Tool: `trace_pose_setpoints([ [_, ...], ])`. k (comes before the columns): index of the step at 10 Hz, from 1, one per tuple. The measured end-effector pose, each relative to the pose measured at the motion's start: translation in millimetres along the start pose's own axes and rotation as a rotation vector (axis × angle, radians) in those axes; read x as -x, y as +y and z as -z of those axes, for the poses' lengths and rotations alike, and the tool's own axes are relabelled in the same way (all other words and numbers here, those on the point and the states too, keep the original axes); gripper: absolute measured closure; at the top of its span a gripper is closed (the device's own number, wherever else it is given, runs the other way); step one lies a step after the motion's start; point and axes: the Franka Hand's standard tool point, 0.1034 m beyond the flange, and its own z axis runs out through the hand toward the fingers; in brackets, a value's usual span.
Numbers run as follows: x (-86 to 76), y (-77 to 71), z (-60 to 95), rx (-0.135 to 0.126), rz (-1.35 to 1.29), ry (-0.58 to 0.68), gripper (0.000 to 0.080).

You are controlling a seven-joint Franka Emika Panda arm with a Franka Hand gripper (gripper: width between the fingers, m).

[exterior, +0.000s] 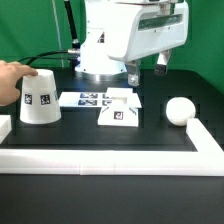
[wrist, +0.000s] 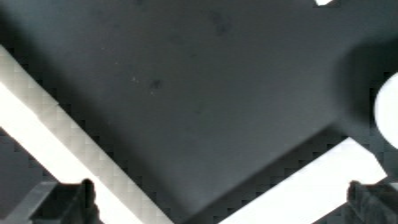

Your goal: Assemble lamp

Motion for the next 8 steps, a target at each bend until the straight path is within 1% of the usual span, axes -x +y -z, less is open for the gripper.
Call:
trace_pose_setpoints([
  [8, 0.2, -0.3, -1.0, -0.001, 0.000, -0.001, 0.0100],
])
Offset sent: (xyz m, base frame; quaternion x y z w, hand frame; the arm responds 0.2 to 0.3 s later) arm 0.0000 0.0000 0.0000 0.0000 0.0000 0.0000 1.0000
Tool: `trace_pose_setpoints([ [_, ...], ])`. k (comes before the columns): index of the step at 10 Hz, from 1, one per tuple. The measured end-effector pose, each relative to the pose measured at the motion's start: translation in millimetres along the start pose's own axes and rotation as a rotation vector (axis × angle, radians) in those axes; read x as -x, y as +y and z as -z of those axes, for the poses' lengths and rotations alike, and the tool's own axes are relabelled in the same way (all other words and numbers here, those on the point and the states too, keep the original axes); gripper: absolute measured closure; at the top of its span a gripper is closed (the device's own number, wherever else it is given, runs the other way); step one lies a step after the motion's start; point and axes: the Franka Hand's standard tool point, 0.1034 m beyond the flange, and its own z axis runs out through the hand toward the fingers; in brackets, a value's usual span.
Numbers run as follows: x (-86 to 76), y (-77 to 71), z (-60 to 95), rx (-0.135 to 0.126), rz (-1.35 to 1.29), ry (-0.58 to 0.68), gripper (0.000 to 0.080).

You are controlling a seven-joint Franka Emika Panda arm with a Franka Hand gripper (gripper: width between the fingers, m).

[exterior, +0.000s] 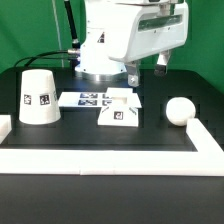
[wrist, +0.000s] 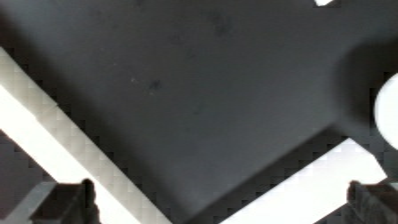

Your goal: Assemble lamp

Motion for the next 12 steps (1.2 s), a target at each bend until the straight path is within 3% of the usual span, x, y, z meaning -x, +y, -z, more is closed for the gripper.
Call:
trace_pose_setpoints([
  [4, 0.3, -0.3, -0.6, -0.001, 0.000, -0.001, 0.0100],
  [6, 15.8, -21.0, -0.6, 0.015, -0.118, 0.012, 0.0100],
  [8, 34.1, -42.3, -3.4, 0.010, -0.213, 0.001, 0.0100],
  [9, 41.5, -45.8, -6.5, 0.012, -0.231, 0.002, 0.0100],
  [12, 41.9, -45.8, -7.9, 0.015, -0.224, 0.007, 0.0100],
])
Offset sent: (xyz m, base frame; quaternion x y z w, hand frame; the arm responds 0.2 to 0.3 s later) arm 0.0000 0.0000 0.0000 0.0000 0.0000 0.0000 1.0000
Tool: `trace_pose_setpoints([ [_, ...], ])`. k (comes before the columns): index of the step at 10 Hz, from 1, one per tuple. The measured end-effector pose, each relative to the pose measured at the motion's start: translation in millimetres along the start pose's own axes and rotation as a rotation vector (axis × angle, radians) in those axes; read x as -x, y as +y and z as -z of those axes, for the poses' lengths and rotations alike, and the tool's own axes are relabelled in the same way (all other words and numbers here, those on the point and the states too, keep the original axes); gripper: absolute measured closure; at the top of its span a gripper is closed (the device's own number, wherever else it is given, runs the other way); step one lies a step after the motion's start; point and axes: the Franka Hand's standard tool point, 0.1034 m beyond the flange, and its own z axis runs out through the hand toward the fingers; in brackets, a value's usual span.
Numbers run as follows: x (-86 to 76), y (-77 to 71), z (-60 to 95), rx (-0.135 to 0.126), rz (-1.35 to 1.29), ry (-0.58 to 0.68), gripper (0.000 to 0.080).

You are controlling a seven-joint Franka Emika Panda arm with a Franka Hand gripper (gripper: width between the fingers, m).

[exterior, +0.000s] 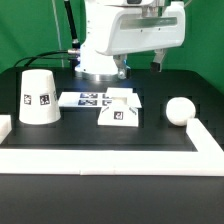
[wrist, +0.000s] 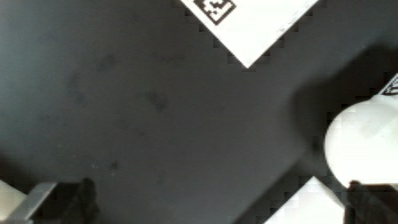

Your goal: Assemble lamp

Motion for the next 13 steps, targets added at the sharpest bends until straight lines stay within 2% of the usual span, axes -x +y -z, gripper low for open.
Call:
trace_pose_setpoints([
  [2, 1.3, 0.3, -0.3, 0.000, -0.007, 0.000, 0.0100],
  [5, 28.9, 1.1, -7.6, -0.004, -0.205, -0.023, 0.0100],
  [7, 34.8, 0.5, -12.3, -0.003, -0.297, -0.027, 0.0100],
  [8, 40.7, 6.3, -14.2, -0.004, -0.274, -0.026, 0.0100],
  [13, 41.1, 6.2, -13.9, -0.003, -0.292, -0.026, 0.0100],
])
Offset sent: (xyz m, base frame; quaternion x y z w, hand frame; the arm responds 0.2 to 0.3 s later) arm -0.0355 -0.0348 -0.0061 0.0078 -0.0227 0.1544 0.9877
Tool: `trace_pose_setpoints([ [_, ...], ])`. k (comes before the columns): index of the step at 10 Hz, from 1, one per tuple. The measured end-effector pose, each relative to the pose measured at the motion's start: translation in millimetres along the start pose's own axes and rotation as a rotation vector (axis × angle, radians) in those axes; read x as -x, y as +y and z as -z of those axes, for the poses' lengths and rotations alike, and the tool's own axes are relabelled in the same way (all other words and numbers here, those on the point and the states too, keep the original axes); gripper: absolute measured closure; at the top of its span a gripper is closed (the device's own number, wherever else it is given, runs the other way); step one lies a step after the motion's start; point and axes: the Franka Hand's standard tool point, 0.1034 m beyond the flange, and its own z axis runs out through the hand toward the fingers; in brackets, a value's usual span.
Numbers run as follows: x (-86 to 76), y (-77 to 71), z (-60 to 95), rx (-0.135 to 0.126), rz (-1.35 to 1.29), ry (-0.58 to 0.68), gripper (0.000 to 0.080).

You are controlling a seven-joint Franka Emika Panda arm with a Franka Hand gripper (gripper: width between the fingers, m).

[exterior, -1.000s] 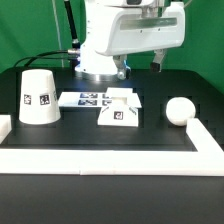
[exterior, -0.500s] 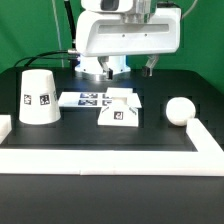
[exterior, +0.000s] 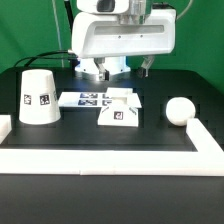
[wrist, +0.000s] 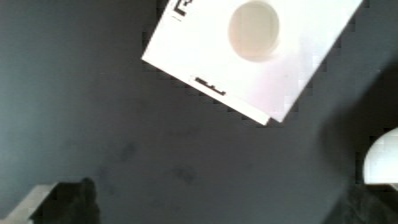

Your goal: Assemble lamp

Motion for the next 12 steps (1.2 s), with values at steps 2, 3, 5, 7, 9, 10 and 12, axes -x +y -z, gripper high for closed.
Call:
trace_pose_setpoints([
  [2, 12.3, 9.6, -4.7, -0.001, -0.163, -0.015, 0.0100],
  [3, 14.0, 7.9, -7.9, -0.001, -0.267, -0.022, 0.0100],
  [5, 18.8, 11.3, -18.0, -0.025, -0.313, -0.034, 0.0100],
  [7, 18.8, 10.6, -18.5, -0.028, -0.317, -0.035, 0.0100],
  [9, 20.0, 9.9, -19.4, -0.033, -0.326, -0.037, 0.0100],
  [10, 24.5, 7.7, -22.3, -0.047, -0.359, -0.043, 0.0100],
  [12, 30.3, -1.9, -28.3, -0.057, -0.416, -0.047, 0.0100],
])
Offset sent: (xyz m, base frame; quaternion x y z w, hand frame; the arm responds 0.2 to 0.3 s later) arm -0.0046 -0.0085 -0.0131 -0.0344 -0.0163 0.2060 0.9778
